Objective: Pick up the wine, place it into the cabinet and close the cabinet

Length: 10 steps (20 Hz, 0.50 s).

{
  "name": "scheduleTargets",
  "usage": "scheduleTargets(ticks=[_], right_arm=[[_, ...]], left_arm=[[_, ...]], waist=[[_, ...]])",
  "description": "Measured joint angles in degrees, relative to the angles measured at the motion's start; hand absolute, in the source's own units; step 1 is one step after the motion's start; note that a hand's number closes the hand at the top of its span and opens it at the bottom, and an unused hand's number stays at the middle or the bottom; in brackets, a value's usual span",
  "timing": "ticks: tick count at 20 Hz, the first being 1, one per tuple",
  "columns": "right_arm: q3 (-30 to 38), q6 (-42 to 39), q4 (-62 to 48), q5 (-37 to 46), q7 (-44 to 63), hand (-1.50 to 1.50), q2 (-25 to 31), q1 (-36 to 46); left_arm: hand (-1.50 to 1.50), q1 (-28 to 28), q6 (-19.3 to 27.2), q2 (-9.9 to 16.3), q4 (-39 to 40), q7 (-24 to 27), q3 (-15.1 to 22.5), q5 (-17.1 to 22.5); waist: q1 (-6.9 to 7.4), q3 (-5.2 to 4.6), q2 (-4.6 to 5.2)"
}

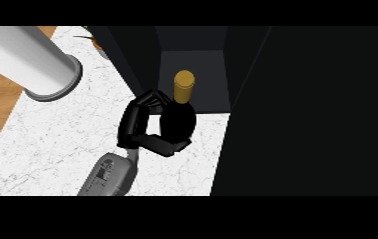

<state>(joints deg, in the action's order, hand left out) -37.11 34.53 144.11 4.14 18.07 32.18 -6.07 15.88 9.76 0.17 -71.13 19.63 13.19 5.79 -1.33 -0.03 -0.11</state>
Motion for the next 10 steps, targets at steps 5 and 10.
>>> scheduleTargets(ticks=[5,10], right_arm=[[-0.8,-0.2,-0.1,-0.4,-1.6,-1.5,-0.2,-1.5],[-0.6,-0.8,-0.2,-0.9,-2.8,-1.5,-0.2,-1.6]], left_arm=[[1.5,6.5,0.9,-0.1,6.6,-0.4,-0.9,1.1],[1.5,13.7,2.5,-0.1,13.0,-0.4,-1.3,3.4]], waist=[[-0.26,0.0,0.05],[-0.54,-0.02,0.14]])
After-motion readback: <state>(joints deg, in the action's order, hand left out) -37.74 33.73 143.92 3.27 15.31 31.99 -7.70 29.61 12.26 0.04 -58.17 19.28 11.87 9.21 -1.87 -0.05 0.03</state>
